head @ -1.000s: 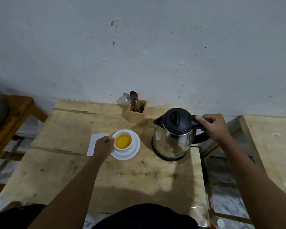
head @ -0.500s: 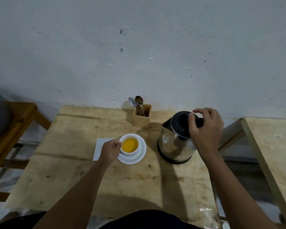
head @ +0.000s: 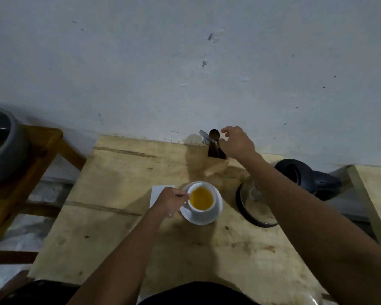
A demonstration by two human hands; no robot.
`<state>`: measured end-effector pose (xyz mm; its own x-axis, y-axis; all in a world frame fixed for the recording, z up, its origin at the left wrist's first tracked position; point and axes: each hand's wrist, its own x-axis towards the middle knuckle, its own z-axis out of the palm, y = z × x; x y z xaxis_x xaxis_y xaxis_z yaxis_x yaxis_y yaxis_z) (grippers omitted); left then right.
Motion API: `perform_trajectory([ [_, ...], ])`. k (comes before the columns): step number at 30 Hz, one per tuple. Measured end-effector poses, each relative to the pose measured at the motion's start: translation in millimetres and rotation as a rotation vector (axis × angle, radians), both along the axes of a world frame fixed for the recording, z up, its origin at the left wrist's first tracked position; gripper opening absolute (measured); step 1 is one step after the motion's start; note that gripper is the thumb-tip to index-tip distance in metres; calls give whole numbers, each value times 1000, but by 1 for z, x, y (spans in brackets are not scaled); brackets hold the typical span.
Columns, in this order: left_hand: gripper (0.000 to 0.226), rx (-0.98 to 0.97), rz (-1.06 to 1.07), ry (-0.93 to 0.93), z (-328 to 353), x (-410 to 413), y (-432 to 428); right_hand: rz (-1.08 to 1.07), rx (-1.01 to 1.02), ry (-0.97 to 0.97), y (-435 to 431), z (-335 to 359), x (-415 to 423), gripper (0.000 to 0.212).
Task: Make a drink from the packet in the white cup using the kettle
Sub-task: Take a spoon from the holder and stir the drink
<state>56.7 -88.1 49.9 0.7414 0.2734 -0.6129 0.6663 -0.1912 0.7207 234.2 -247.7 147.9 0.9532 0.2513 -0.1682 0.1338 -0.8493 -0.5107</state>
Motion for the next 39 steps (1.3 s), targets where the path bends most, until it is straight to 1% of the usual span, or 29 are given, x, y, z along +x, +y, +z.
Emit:
perform_trajectory([
  [2,23,-8,-24,6,3,2,2,-47,-26,80,6,-14,17,47],
  [3,23,-19,-34,14,2,3,6,-50,-43,115,12,-21,23,47],
  [4,22,-30,-50,21,4,3,7,-40,-54,136,16,-28,28,40],
  [6,19,-72,-76,25,5,4,10,-14,-81,133,22,-37,34,15],
  [7,19,-97,-80,19,5,4,11,-17,-86,124,24,-39,35,14],
  [9,21,-141,-85,21,4,4,15,-53,-85,106,27,-43,36,24],
  [11,20,-150,-91,27,3,6,18,-87,-92,79,28,-43,34,24],
  [13,15,-118,-118,20,2,7,20,-99,-80,66,27,-42,31,15],
  [15,11,-72,-160,13,1,9,20,-100,-52,50,26,-37,27,17],
  [16,15,-60,-166,14,1,10,20,-104,-34,36,25,-34,25,19],
  [20,26,-45,-166,9,3,11,20,-156,100,-94,18,-13,8,22],
  [21,27,-40,-163,3,4,11,20,-163,158,-149,15,-6,0,22],
  [23,26,-37,-149,-2,6,10,18,-160,329,-265,12,9,-19,13],
  [25,26,-35,-141,-3,6,10,17,-111,467,-332,9,23,-40,7],
  [27,27,-40,-137,6,8,11,17,-37,551,-353,7,30,-58,10],
  [30,26,-40,-156,19,9,11,17,-21,678,-290,-1,34,-85,10],
  [33,15,-29,-148,25,11,11,17,-84,802,-229,-5,30,-108,4],
  [35,16,-39,-122,29,12,9,15,-136,871,-155,-10,23,-125,10],
  [37,21,-21,-129,28,13,8,14,-188,836,-53,-15,14,-140,15],
  [39,23,10,-158,21,14,8,14,-229,710,44,-21,-4,-155,20],
])
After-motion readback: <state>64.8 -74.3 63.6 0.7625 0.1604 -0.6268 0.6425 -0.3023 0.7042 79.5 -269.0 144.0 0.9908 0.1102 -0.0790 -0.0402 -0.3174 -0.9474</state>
